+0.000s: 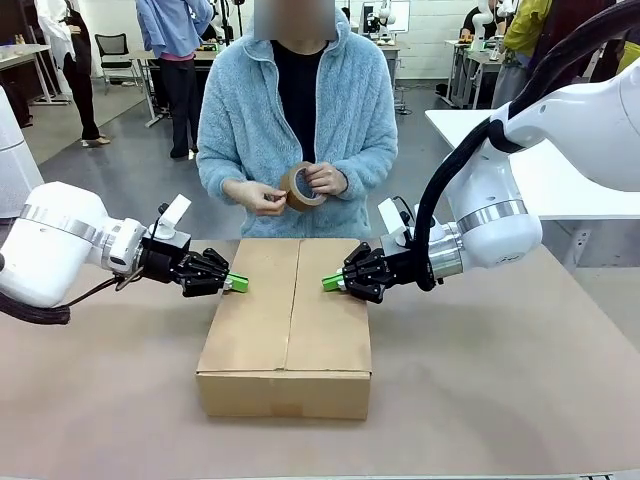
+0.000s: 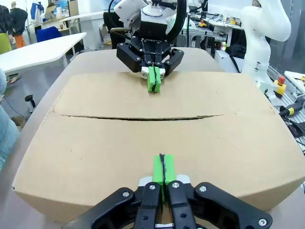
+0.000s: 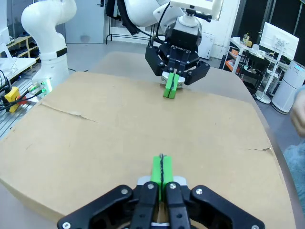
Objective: Wrap the clocks to prevent damage.
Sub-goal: Push the left (or right) flap of the Package Box to close it.
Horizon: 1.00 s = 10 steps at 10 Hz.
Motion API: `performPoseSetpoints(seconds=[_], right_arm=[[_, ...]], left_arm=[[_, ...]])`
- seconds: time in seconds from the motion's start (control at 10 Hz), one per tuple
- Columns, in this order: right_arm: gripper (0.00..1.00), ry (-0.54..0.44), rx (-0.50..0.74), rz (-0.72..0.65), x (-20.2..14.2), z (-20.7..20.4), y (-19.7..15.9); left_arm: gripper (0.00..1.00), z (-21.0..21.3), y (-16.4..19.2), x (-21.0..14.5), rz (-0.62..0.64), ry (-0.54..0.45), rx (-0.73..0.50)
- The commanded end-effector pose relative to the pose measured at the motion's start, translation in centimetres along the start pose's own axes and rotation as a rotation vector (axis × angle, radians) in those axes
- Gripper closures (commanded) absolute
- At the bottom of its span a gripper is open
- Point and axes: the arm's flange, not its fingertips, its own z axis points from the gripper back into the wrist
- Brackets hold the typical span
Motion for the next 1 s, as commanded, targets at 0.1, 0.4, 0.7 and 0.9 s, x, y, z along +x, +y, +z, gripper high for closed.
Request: performPoseSetpoints(seconds=[0.1,0.4,0.7,0.9], right_arm=[[0.99,0.011,-0.002,-0.010,-0.6,-0.2,0.1],[0.99,0.011,-0.002,-0.010,-0.6,-0.2,0.1],[0.99,0.011,-0.002,-0.010,-0.6,-0.2,0.1],[0.99,0.011,-0.002,-0.010,-0.6,-0.2,0.1]], left_arm=[[1.00,0.1,-0.6,-2.2,-0.026,0.044,0.040],[1.00,0.0,0.0,0.0,0.001,0.000,0.000],[1.00,0.0,0.0,0.0,0.001,0.000,0.000],[1.00,0.0,0.0,0.0,0.001,0.000,0.000]])
